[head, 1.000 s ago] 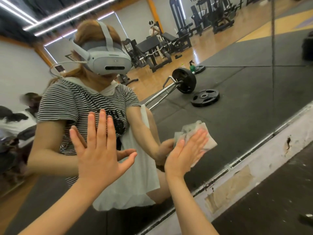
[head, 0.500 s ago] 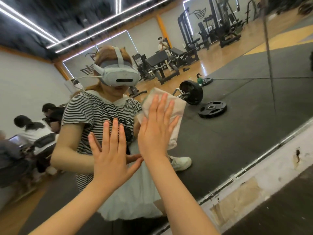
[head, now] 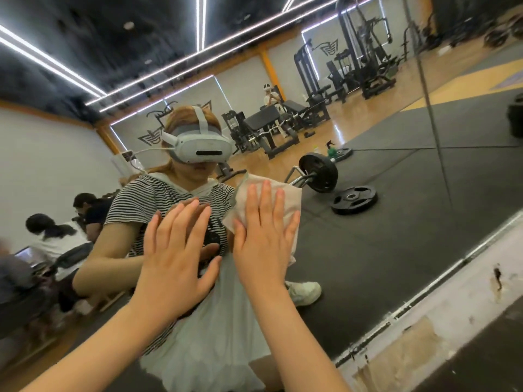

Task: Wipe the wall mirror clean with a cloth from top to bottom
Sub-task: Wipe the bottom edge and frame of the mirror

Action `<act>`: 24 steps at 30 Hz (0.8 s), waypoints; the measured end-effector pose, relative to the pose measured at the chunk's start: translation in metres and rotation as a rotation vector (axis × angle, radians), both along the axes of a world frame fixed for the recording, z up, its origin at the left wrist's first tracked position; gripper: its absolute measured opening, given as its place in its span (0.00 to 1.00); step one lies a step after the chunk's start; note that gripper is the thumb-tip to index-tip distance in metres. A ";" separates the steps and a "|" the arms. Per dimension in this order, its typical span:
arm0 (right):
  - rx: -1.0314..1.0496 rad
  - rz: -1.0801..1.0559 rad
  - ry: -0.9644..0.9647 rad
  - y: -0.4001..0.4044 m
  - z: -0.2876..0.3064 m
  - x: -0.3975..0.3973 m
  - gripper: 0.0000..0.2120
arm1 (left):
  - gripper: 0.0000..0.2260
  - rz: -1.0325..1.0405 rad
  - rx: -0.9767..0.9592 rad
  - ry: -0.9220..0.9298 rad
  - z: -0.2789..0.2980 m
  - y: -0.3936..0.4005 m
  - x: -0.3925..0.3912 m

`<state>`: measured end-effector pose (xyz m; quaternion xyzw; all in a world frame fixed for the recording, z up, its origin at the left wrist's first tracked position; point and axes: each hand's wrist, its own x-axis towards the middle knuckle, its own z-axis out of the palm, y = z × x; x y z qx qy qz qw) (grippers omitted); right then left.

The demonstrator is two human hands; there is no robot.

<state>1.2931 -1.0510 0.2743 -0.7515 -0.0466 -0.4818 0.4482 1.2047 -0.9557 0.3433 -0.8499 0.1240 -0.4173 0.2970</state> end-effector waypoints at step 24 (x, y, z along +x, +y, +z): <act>0.813 0.074 0.642 -0.053 -0.174 0.023 0.37 | 0.32 -0.118 0.424 0.114 0.025 -0.090 0.101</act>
